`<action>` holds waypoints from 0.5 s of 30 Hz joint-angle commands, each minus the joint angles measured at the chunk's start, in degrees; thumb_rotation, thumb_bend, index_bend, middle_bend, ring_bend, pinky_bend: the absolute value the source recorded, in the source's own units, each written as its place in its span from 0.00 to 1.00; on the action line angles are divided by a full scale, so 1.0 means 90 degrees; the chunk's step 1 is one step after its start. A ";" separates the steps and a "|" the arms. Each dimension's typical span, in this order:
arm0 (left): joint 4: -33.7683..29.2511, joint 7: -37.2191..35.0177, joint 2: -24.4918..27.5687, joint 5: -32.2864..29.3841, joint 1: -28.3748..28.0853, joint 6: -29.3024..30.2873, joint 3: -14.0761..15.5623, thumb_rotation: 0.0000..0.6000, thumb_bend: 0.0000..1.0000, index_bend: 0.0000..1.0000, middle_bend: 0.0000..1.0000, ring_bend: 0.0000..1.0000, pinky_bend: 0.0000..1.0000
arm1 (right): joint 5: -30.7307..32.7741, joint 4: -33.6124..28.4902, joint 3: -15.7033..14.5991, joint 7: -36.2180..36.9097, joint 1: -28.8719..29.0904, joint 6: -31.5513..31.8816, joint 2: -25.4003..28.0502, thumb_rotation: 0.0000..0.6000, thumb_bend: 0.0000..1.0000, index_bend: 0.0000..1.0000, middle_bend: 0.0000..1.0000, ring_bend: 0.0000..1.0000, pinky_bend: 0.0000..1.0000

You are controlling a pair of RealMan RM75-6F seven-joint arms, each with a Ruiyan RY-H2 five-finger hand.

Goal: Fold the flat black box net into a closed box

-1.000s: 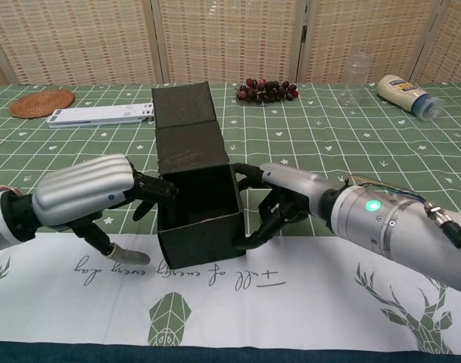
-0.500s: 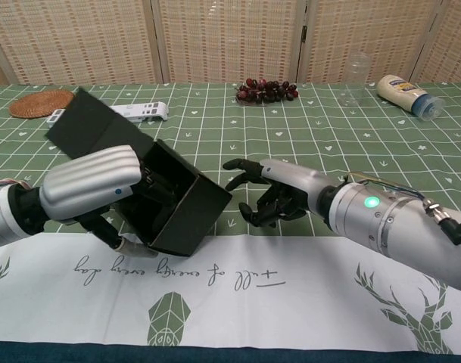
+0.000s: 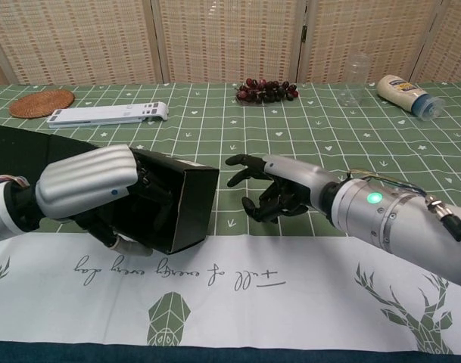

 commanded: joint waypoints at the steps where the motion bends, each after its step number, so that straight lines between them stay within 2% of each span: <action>1: -0.0027 0.0169 0.0113 0.0044 0.0006 0.0067 0.0054 1.00 0.14 0.55 0.50 0.66 0.79 | -0.0060 -0.0046 0.0108 0.0102 -0.0014 0.0064 0.0058 1.00 0.66 0.00 0.14 0.75 1.00; 6: -0.0171 0.0548 0.0334 0.0059 0.0035 0.0156 0.0078 1.00 0.14 0.49 0.44 0.59 0.78 | -0.0316 -0.0169 0.0225 0.0252 -0.0032 0.0197 0.0185 1.00 0.66 0.00 0.14 0.75 1.00; 9: -0.0283 0.0893 0.0478 0.0080 0.0030 0.0215 0.0078 1.00 0.14 0.46 0.38 0.48 0.77 | -0.0404 -0.0242 0.0242 0.0320 -0.0017 0.0169 0.0265 1.00 0.66 0.00 0.14 0.75 1.00; 11: -0.0356 0.1088 0.0548 0.0103 0.0015 0.0254 0.0080 1.00 0.14 0.45 0.34 0.42 0.75 | -0.0427 -0.0273 0.0224 0.0342 0.0007 0.0099 0.0300 1.00 0.66 0.00 0.14 0.75 1.00; 15: -0.0610 0.1343 0.0705 0.0117 0.0005 0.0327 0.0062 1.00 0.14 0.42 0.29 0.38 0.74 | -0.0485 -0.0288 0.0071 0.0316 0.0025 -0.0019 0.0321 1.00 0.66 0.00 0.14 0.75 1.00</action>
